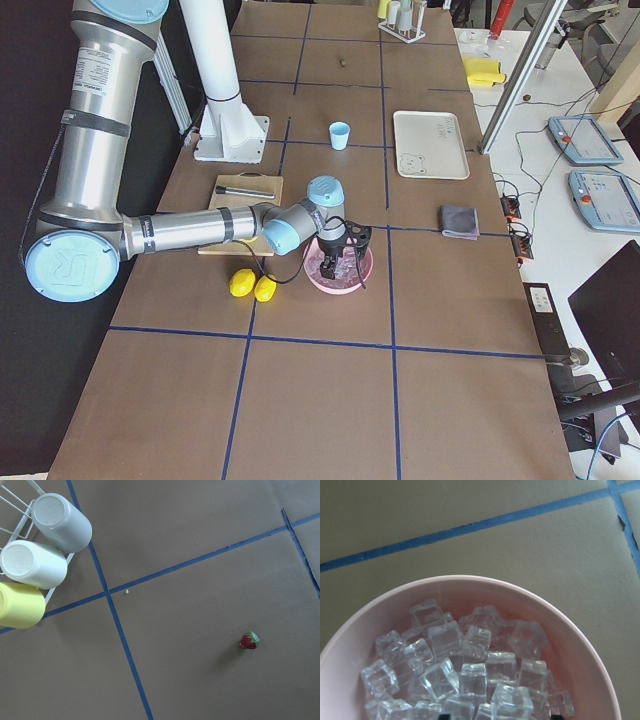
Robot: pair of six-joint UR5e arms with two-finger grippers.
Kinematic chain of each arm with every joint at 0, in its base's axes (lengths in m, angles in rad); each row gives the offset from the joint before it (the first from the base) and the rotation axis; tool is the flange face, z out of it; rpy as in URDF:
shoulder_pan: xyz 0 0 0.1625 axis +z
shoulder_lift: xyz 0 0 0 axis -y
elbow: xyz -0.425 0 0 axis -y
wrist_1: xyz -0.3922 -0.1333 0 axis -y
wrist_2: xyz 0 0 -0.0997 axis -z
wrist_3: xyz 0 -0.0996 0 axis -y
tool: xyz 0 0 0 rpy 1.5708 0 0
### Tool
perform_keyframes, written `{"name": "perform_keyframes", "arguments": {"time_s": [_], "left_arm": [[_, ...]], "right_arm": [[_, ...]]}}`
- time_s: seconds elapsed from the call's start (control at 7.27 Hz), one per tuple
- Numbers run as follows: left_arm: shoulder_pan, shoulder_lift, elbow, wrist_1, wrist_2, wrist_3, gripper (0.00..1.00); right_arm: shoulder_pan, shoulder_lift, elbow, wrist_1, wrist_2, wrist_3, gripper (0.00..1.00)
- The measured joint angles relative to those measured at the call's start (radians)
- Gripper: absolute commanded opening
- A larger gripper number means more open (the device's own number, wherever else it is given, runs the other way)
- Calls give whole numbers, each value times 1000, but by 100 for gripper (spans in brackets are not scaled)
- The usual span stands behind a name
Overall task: Put ice and strawberries in cup
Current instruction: 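Lower the right gripper into the bowl and grasp a third ice cube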
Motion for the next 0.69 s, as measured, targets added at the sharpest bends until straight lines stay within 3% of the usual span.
{"name": "perform_keyframes", "arguments": {"time_s": [0.41,0.69], "left_arm": [[0,0,-1,0,0,0,100],[0,0,-5,0,0,-1,100]], "right_arm": [[-2,6,-13,0,-14,-1,64],[-3,12,-16,-1,-18,-1,55]]}}
